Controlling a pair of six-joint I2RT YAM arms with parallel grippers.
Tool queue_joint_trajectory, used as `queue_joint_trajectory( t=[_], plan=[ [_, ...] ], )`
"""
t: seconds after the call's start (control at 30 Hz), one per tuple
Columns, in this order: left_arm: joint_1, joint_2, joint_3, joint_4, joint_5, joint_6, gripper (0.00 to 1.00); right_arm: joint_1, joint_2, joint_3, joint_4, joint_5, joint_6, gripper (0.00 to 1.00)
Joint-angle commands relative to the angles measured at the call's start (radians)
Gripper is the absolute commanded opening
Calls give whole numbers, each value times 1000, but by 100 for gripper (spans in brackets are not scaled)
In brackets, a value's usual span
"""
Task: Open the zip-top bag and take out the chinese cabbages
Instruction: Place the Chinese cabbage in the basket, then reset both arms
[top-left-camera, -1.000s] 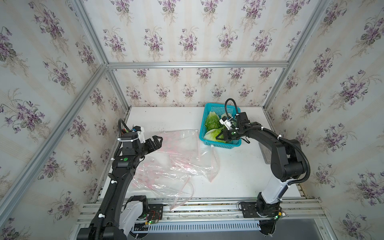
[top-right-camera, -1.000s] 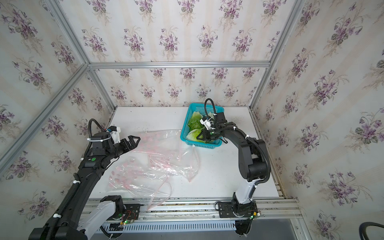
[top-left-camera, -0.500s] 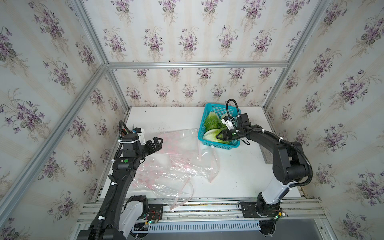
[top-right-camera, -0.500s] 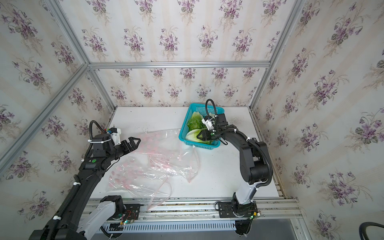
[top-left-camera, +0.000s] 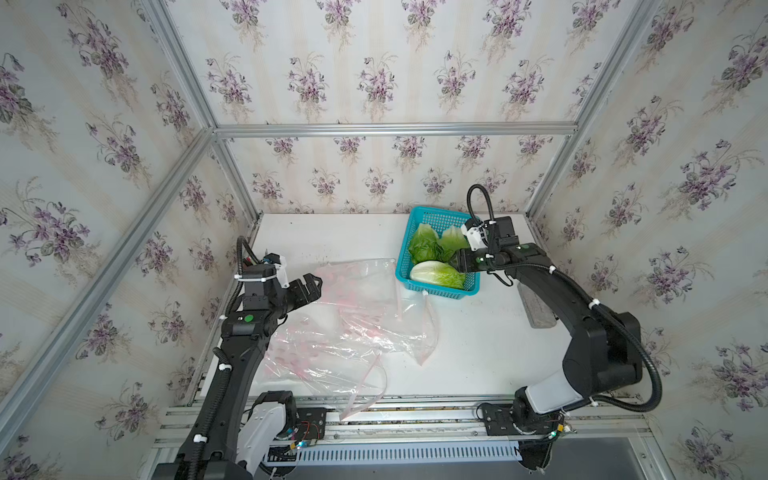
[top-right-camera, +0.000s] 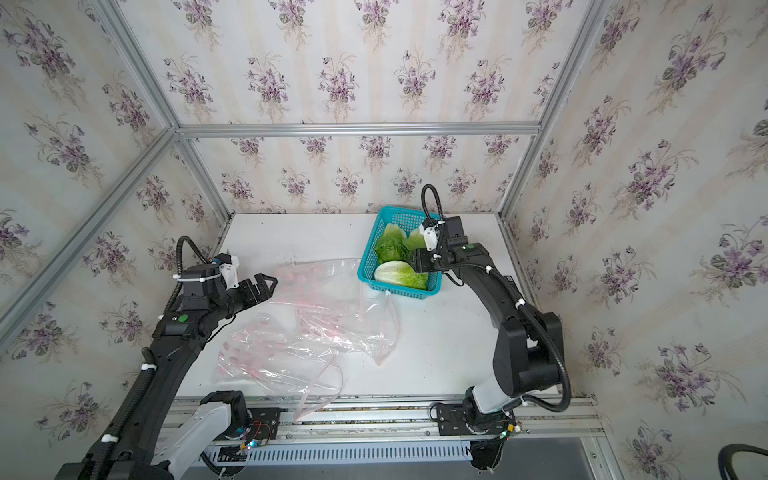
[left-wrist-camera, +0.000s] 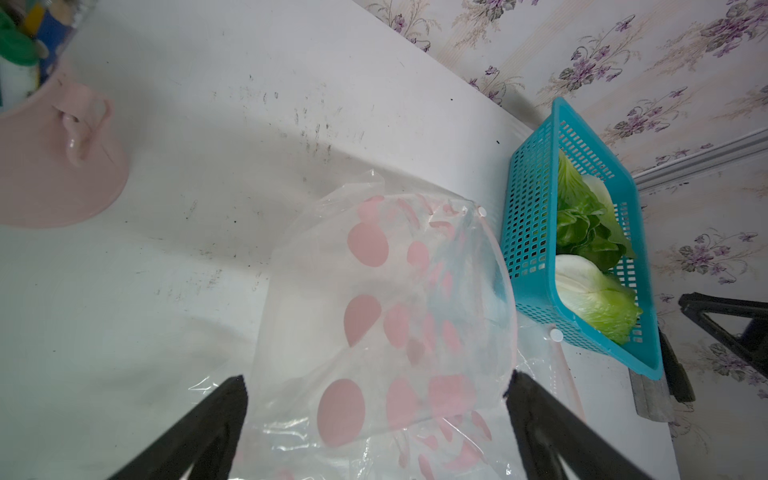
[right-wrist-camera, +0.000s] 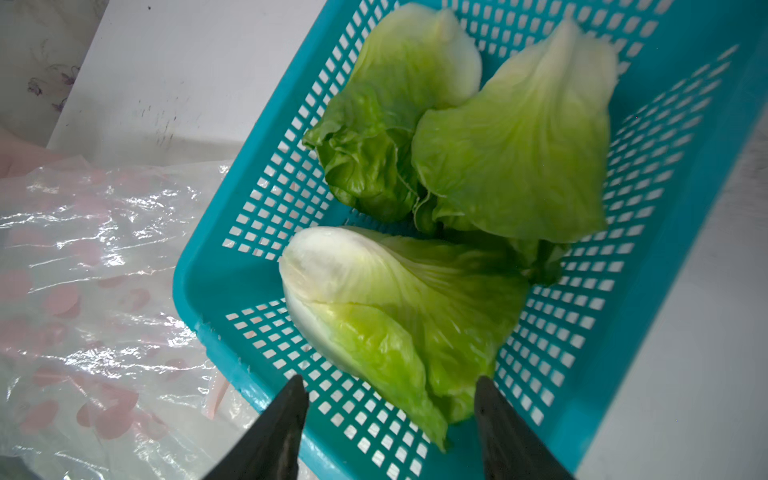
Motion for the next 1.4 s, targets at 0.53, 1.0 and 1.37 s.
queue_joint_trajectory(
  t=[0.53,1.0,1.37],
  plan=[
    [-1,-208,-89,201,-7,146,99,-15,-704,-935,1083,337,-91,100],
    [0,-582,-531,602,-360,153,99,-51,-255,-1106,1650,407,-33,100],
    [4,-268,-535,795,-403,152,99,-116,-143,-1051,1698,288,-92,100]
  ],
)
